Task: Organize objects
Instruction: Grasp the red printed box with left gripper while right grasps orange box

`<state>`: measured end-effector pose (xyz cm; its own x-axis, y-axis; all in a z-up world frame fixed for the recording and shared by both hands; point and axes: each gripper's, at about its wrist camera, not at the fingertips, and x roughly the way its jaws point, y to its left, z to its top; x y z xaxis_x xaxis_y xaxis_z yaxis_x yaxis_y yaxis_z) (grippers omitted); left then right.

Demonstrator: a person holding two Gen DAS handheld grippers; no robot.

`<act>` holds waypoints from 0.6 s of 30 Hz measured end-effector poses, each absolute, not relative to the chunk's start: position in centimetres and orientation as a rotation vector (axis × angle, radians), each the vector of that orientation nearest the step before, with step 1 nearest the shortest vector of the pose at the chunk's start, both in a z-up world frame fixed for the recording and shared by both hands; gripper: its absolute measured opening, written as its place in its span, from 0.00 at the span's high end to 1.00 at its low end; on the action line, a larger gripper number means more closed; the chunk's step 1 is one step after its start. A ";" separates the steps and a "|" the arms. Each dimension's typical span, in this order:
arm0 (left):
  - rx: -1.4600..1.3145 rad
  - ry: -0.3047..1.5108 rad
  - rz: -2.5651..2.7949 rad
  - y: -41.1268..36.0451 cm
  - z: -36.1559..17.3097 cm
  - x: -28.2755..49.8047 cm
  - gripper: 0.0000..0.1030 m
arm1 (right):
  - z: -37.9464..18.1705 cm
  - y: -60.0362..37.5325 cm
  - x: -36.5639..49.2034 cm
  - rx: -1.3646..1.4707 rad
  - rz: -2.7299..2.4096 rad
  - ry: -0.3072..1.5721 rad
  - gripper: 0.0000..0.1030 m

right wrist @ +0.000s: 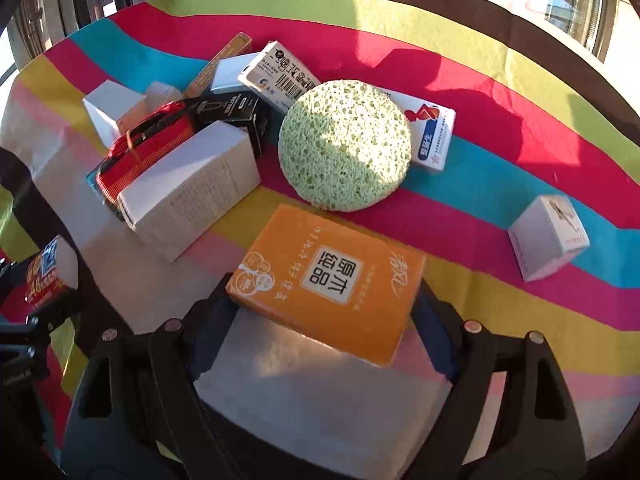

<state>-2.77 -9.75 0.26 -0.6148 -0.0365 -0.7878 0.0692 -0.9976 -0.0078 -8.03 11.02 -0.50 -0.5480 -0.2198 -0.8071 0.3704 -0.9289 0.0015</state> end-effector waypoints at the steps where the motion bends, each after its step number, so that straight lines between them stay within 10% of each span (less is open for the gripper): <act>1: 1.350 0.058 -2.771 -9.7 0.3 -2.8 0.25 | -0.5 11.4 -6.8 1.269 -2.493 0.239 0.17; 11: 1.346 0.058 -2.768 -9.8 0.2 -2.9 0.26 | -0.5 11.9 1.5 1.232 -2.508 0.257 0.17; 18: 1.305 0.089 -2.762 -10.5 0.6 -2.6 0.58 | -0.5 12.7 3.3 1.231 -2.537 0.247 0.17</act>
